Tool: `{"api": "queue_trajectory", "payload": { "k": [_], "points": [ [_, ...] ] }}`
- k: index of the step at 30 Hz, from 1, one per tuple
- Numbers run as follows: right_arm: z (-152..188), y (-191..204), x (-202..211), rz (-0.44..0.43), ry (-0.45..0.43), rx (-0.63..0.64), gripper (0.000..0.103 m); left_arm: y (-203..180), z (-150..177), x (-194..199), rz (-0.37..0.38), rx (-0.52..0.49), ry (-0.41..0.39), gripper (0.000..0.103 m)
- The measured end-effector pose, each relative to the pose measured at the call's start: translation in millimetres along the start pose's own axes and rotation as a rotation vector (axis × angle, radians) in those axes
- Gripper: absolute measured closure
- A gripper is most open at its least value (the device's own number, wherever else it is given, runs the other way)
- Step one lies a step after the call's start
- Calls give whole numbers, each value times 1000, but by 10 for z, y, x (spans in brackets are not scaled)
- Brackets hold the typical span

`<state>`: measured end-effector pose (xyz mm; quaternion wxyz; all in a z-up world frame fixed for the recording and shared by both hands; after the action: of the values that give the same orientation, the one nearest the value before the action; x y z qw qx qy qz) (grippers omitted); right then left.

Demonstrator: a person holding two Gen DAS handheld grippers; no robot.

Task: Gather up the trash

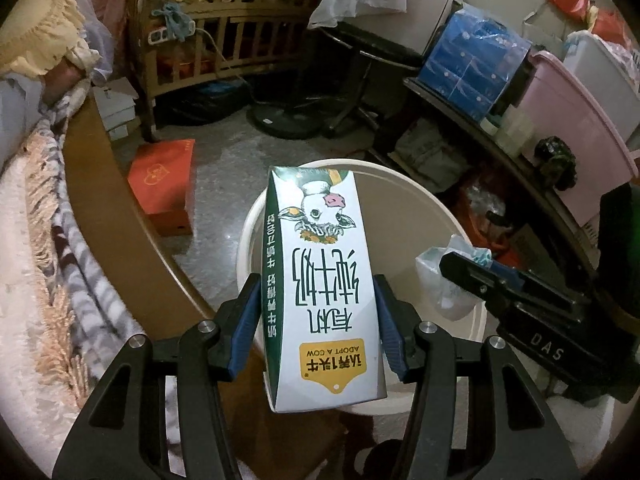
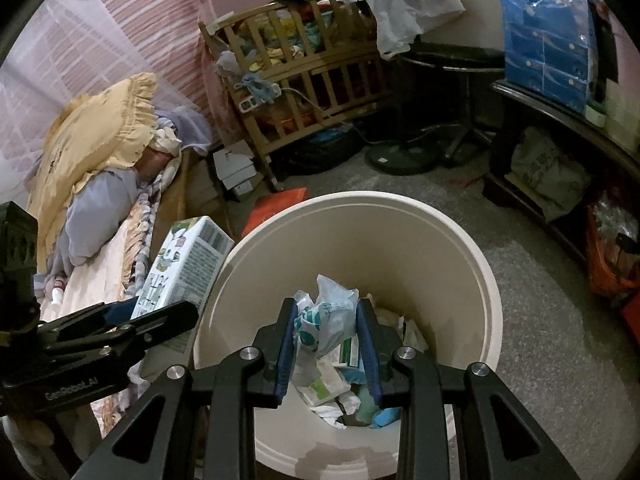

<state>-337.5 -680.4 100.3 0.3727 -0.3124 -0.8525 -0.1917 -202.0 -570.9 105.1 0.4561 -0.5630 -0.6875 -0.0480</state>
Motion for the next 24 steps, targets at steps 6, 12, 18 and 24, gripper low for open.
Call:
{"api": "queue_trajectory", "payload": {
  "k": [6, 12, 18, 24],
  "points": [
    [-16, -31, -24, 15, -3, -7, 58, 1, 7, 46, 12, -10, -25, 36],
    [-16, 8, 60, 1, -19, -25, 44, 15, 63, 266, -49, -11, -61, 36],
    [28, 309, 435, 53, -130, 57, 43, -82, 200, 741, -122, -51, -158, 36],
    [125, 575, 946, 88, -258, 54, 27, -178, 347, 1225, -219, -90, -235, 36]
  ]
}}
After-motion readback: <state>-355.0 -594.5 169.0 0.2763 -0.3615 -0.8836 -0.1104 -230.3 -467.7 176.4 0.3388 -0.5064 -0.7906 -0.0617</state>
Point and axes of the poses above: each gripper's, at about its wrist camera, not at the fingertips, and x roughly against the way its jaws point, y to its left, z to its underside, the point moved 1 cm from there along -x, roughly the way its jaws point, and after that the axes turned 13 degrees about z, right-handed, at the moved point
